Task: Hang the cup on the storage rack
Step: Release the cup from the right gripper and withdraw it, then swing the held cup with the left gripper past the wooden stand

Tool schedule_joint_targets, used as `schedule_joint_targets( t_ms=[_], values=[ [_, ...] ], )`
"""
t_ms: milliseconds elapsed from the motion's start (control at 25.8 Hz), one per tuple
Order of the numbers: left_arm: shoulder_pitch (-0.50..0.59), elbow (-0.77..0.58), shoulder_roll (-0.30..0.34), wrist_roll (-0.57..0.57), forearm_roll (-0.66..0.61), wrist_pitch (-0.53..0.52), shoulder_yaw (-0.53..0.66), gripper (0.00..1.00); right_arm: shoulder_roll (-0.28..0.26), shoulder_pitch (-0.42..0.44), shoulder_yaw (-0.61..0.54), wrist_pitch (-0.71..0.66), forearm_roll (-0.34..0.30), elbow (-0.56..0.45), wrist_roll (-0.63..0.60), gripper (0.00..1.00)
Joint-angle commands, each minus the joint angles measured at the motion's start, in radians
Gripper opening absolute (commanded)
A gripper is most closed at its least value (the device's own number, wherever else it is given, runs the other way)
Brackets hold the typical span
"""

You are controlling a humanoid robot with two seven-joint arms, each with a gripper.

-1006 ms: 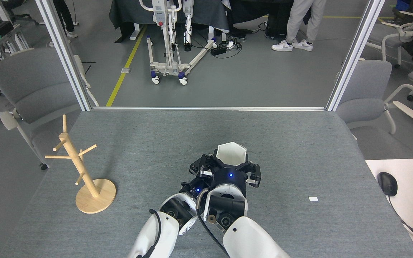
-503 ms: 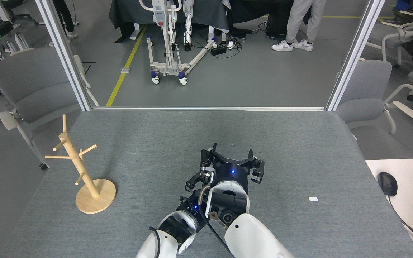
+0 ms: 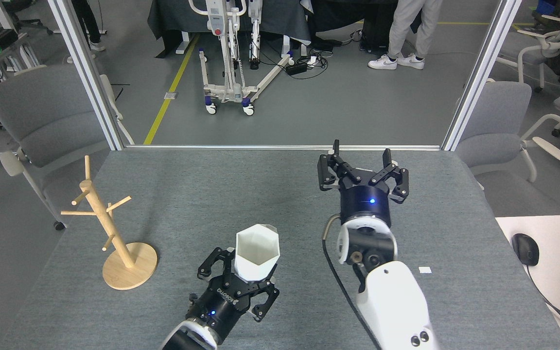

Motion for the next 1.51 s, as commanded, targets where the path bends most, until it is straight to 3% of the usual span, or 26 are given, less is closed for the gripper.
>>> schedule_joint_targets(
  t_ms=[0,77,310,503,735,851,967,1084,1470],
  values=[
    [0.104,-0.1,0.071,0.041,-0.001,0.004,0.059,0.0,-0.003,0.065,-0.358,-0.498,-0.057,0.037,-0.107,1.0],
    [0.143,-0.099,0.095,0.098,-0.001,0.006,0.102,0.0,-0.006,0.098,-0.443,-0.601,-0.054,0.056,-0.107,1.0],
    [0.255,-0.099,0.117,0.187,-0.001,0.004,0.343,0.0,-0.052,0.249,-0.457,-0.577,-0.032,0.062,-0.115,1.0],
    [0.334,-0.1,0.128,0.281,-0.001,-0.007,0.536,0.0,-0.051,0.415,-0.451,-0.578,-0.028,0.04,-0.215,1.0],
    [0.356,-0.097,0.129,0.305,0.001,-0.027,0.684,0.0,-0.057,0.44,-0.449,-0.574,0.015,0.044,-0.228,1.0],
    [0.305,-0.054,0.126,0.253,0.002,-0.014,0.727,0.0,-0.058,0.427,-0.449,-0.572,0.014,0.044,-0.228,1.0],
    [0.167,0.071,0.126,0.17,0.001,-0.013,0.751,0.0,-0.058,0.426,-0.451,-0.574,0.014,0.044,-0.228,1.0],
    [0.087,0.17,0.131,0.165,0.001,-0.013,0.791,0.0,-0.06,0.424,-0.454,-0.574,0.014,0.047,-0.227,1.0],
    [-0.051,0.288,0.132,0.15,-0.006,0.015,0.797,0.0,-0.063,0.424,-0.455,-0.575,0.014,0.06,-0.228,1.0]
  ],
)
